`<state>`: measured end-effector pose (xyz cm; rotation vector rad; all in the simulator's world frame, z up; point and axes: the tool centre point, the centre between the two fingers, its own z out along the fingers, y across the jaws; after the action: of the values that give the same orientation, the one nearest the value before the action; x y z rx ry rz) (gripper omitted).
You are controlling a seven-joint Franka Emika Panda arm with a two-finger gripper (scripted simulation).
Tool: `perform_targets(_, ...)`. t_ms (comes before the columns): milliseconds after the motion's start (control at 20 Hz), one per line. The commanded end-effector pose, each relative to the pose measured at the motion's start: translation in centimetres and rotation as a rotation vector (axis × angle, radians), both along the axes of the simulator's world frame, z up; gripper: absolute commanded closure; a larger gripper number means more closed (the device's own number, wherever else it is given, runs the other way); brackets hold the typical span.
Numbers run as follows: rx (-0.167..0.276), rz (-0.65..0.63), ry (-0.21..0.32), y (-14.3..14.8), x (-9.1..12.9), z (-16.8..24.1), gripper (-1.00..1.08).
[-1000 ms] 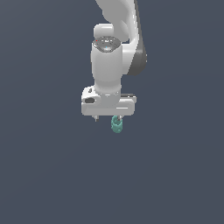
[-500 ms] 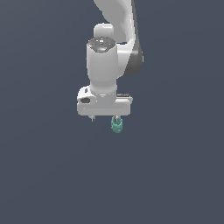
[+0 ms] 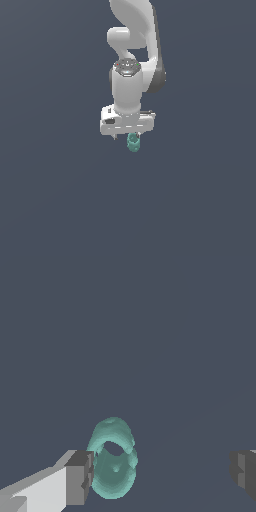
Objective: Pick up the object and move it to a goal position.
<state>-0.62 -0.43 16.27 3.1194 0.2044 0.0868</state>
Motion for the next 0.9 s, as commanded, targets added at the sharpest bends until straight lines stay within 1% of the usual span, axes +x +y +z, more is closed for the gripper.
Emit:
perform_targets(0,0.001,0.044,0.018,1.0,-1.4,-1.7,-0.92)
perform_targets(200,0.004,0.1,0.04,2.3,-3.2,-3.8,-0.92)
perform_targets(400,0.006,0.134,0.053,3.0,-4.3,-4.9,-0.92)
perform_targets(550,0.006,0.144,0.057,3.3,-4.7,-5.3,-0.92)
perform_targets(850,0.006,0.142,0.056,3.2,-4.6,-5.8,-0.92)
